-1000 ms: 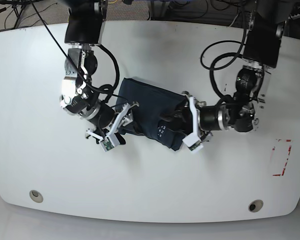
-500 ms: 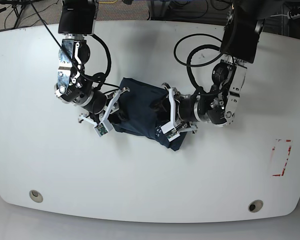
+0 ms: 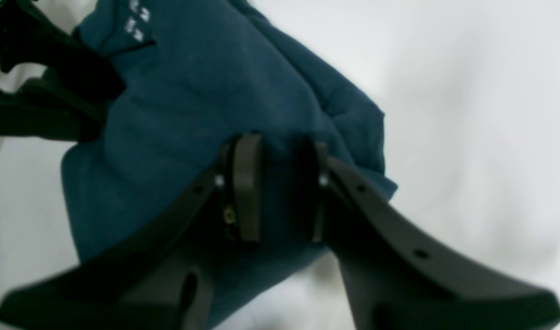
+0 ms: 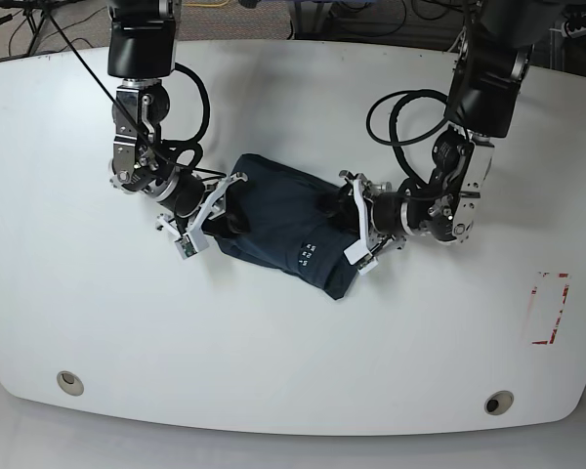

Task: Layout the t-shirt on the table in an organized manner, then fold the t-shirt properly
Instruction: 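Grasp the bundle sides with both grippers and square it into a rectangle, then press and smooth the folded shirt edges with both grippers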

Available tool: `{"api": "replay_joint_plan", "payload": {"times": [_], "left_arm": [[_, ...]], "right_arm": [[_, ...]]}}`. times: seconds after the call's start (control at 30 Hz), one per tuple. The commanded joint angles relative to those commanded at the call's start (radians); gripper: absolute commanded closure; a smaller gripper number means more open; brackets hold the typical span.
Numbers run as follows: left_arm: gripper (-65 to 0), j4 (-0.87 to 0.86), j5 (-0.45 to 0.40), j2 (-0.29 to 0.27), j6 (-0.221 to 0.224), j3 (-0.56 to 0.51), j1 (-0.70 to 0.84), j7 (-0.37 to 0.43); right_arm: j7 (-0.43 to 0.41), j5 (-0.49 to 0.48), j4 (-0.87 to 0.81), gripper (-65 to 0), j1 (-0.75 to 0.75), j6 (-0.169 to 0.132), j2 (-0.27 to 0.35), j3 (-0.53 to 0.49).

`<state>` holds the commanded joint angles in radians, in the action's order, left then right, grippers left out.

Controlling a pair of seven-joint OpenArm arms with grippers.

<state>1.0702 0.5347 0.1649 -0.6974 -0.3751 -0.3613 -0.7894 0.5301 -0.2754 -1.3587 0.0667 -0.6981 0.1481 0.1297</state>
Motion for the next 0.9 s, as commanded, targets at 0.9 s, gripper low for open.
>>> {"api": "replay_joint_plan", "payload": {"times": [0.9], "left_arm": [[-24.2,0.158,0.038,-0.014,0.000,-0.103,-0.244,-0.038]], "right_arm": [[0.189,0.008,-0.508,-13.8,-0.207,0.000,-0.077,-0.006]]}}
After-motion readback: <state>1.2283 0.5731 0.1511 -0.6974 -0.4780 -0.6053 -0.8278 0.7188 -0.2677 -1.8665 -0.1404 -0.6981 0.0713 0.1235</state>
